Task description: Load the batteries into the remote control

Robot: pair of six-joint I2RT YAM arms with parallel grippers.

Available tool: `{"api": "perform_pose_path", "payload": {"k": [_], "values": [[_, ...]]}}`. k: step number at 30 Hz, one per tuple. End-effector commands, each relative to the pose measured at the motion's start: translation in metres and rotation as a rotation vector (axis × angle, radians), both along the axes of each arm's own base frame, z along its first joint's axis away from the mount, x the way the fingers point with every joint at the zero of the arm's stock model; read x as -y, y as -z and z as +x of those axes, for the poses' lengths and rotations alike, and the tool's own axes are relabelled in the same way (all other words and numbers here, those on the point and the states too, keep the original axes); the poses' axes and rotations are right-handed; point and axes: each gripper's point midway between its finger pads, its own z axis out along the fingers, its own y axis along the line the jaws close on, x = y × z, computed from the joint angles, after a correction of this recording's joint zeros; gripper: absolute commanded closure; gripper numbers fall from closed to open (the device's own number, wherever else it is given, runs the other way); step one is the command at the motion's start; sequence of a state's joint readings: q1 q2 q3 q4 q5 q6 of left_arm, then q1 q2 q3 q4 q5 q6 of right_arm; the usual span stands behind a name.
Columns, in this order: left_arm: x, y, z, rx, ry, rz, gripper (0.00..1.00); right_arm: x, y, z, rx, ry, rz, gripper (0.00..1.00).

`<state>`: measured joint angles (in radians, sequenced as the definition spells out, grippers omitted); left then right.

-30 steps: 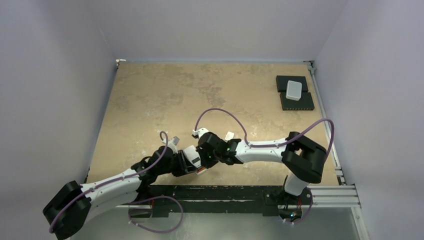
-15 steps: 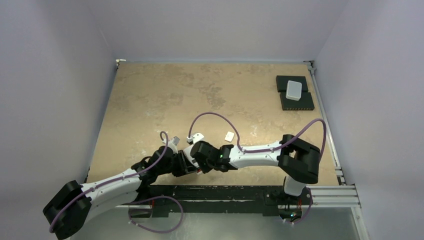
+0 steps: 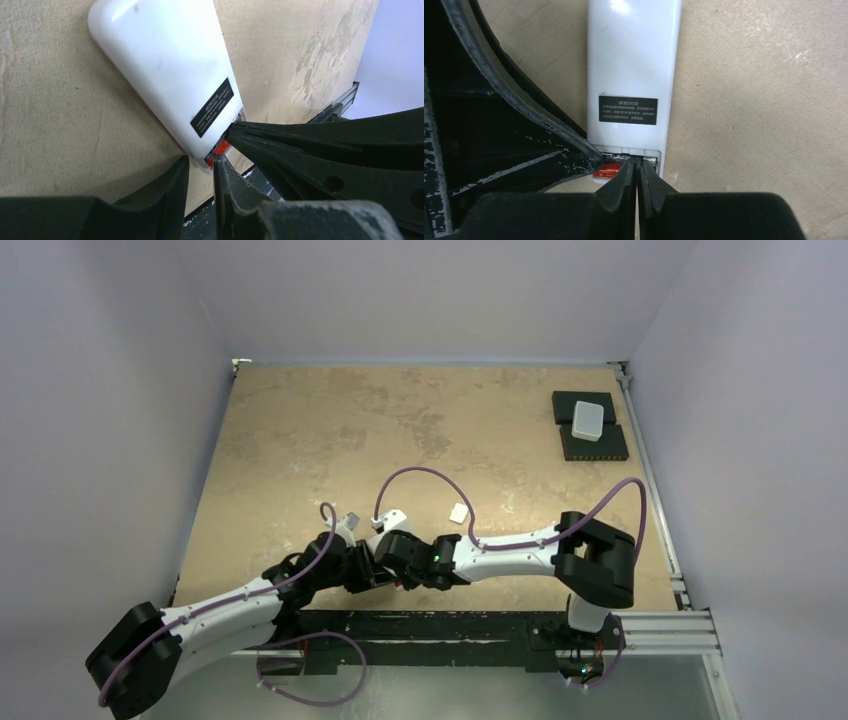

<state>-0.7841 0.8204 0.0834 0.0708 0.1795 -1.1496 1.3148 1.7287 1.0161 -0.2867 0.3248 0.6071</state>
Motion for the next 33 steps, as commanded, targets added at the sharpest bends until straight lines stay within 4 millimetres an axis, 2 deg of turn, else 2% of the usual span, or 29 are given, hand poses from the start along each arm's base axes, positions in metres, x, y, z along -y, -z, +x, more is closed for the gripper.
{"api": "perform_pose_path", "payload": {"k": [1,7,12,17,21,26,31,33], "values": [[0.006,-0.014,0.007,0.055,0.018,-0.021,0.76,0.007,-0.02,0.003,0.026,0.033,-0.028,0.88],[0.004,-0.016,0.008,0.065,0.017,0.0,0.76,0.006,-0.052,0.01,0.075,0.034,0.004,0.82],[0.002,-0.016,0.01,0.075,0.015,0.016,0.76,0.008,-0.072,0.018,0.122,0.038,0.01,0.68],[-0.003,-0.016,0.012,0.083,0.019,0.076,0.75,0.021,-0.082,0.032,0.164,0.034,-0.016,0.58],[-0.006,-0.023,0.015,0.103,0.02,0.1,0.69,0.035,-0.088,0.048,0.185,0.037,-0.024,0.49],[-0.009,-0.034,0.019,0.129,0.013,0.124,0.63,0.054,-0.094,0.072,0.2,0.044,-0.038,0.44],[-0.012,-0.043,0.023,0.148,0.006,0.144,0.58,0.07,-0.107,0.095,0.247,0.041,-0.055,0.24],[-0.012,-0.048,0.025,0.16,0.007,0.153,0.57,0.075,-0.112,0.102,0.246,0.034,-0.052,0.2]]}}
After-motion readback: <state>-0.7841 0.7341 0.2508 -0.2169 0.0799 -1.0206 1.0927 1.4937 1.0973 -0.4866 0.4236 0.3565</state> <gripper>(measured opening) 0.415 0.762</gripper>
